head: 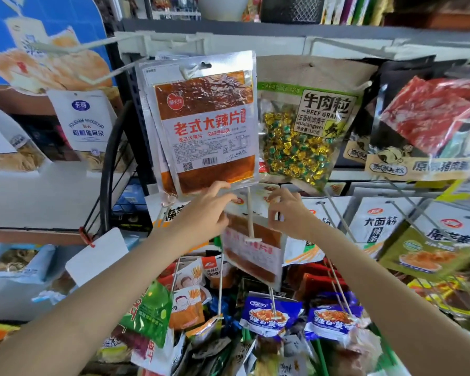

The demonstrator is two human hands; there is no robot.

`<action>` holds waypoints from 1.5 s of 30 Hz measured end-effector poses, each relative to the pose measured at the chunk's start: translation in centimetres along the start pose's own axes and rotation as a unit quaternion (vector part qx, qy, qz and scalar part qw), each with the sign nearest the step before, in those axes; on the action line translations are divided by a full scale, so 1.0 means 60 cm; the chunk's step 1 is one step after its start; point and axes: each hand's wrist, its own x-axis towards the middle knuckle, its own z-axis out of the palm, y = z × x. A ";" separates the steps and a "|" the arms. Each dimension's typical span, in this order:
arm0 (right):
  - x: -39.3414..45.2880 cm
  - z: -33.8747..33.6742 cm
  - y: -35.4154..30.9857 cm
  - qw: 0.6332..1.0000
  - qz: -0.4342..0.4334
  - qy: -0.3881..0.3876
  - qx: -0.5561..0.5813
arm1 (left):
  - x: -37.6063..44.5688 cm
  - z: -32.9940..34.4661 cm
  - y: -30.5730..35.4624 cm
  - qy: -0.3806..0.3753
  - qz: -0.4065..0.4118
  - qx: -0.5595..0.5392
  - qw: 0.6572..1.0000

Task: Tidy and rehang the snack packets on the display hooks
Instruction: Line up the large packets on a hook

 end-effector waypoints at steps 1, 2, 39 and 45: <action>-0.011 -0.017 -0.003 0.999 -0.020 -0.030 0.005 | 0.003 -0.005 0.004 -0.016 0.003 -0.028 0.999; -0.022 -0.037 -0.010 0.997 -0.036 -0.063 0.011 | 0.006 -0.010 0.009 -0.032 0.006 -0.060 0.998; 0.020 -0.263 -0.242 0.912 -0.123 0.270 0.284 | -0.033 -0.281 0.018 0.395 -0.014 -0.012 0.919; 0.006 -0.263 -0.238 0.910 -0.133 0.273 0.282 | -0.028 -0.244 0.013 0.464 0.042 0.084 0.881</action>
